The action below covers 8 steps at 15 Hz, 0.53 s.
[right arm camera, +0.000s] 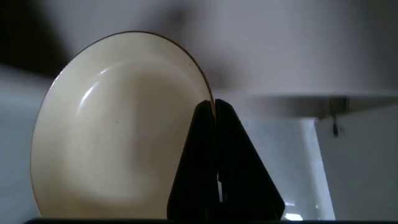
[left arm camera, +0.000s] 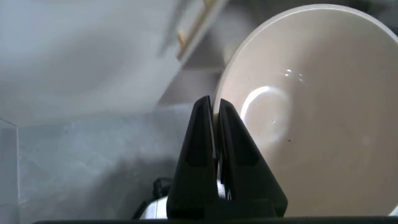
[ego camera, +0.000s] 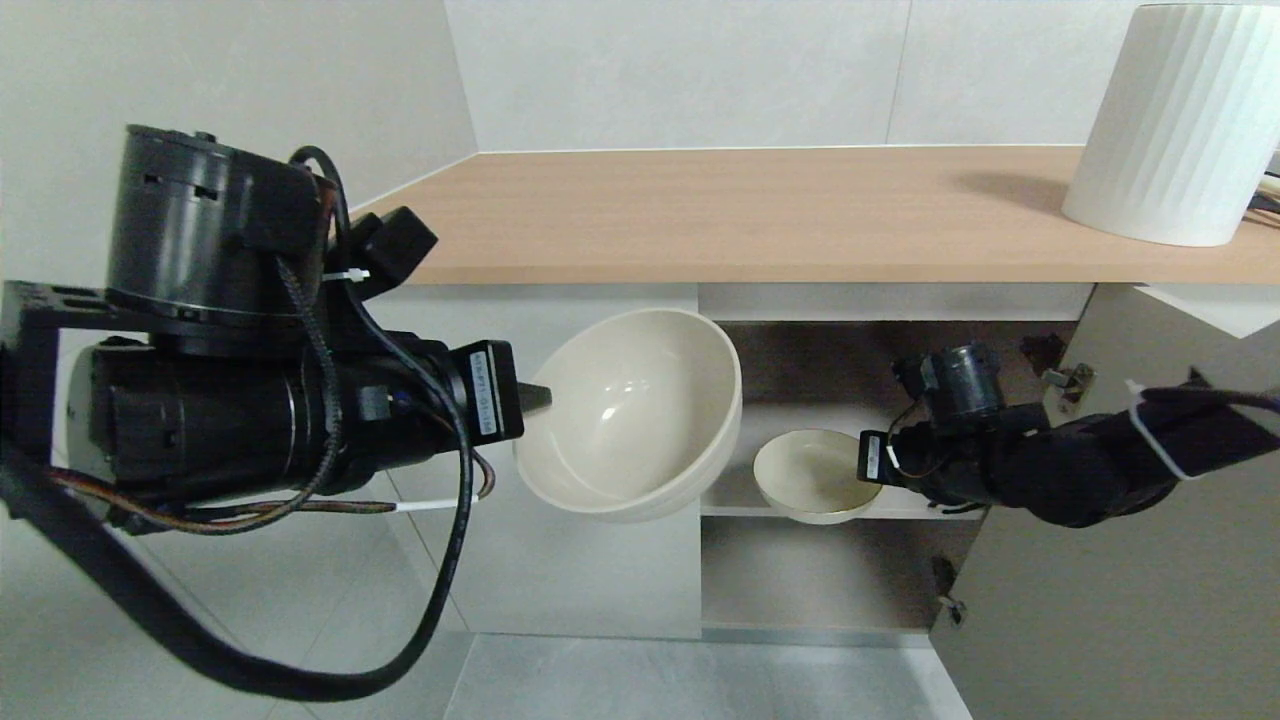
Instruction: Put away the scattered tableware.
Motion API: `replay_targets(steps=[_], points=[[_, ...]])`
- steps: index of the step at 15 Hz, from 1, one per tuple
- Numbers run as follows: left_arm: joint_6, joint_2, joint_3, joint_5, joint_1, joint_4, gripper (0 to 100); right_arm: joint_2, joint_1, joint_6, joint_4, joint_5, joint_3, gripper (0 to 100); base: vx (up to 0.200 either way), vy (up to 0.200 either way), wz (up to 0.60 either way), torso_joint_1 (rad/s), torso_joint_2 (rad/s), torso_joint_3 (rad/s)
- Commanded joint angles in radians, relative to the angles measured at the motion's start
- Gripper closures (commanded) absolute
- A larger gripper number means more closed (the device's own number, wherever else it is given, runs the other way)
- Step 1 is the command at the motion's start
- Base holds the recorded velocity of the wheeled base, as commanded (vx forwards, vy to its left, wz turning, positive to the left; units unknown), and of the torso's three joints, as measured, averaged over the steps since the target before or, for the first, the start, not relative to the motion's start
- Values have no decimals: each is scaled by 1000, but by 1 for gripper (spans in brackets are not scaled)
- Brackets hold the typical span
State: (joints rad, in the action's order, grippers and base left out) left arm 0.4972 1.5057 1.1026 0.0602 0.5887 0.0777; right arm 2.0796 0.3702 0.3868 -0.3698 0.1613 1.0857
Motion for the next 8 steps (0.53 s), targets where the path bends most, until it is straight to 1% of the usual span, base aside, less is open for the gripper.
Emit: replay_targets(steps=[1, 3, 5, 8], points=[[0, 54, -7, 3, 13, 2, 100, 185, -25, 4, -51, 21, 72, 100, 0, 0, 0, 0, 0, 0], [-2, 97, -7, 4, 14, 11, 100, 246, -25, 12, -70, 63, 128, 100, 0, 0, 0, 0, 0, 0], [-2, 139, -7, 4, 22, 14, 100, 324, -43, 6, -135, 118, 172, 100, 0, 0, 0, 0, 0, 0], [-2, 174, -7, 4, 23, 14, 100, 361, -56, 7, -135, 126, 233, 100, 0, 0, 0, 0, 0, 0]])
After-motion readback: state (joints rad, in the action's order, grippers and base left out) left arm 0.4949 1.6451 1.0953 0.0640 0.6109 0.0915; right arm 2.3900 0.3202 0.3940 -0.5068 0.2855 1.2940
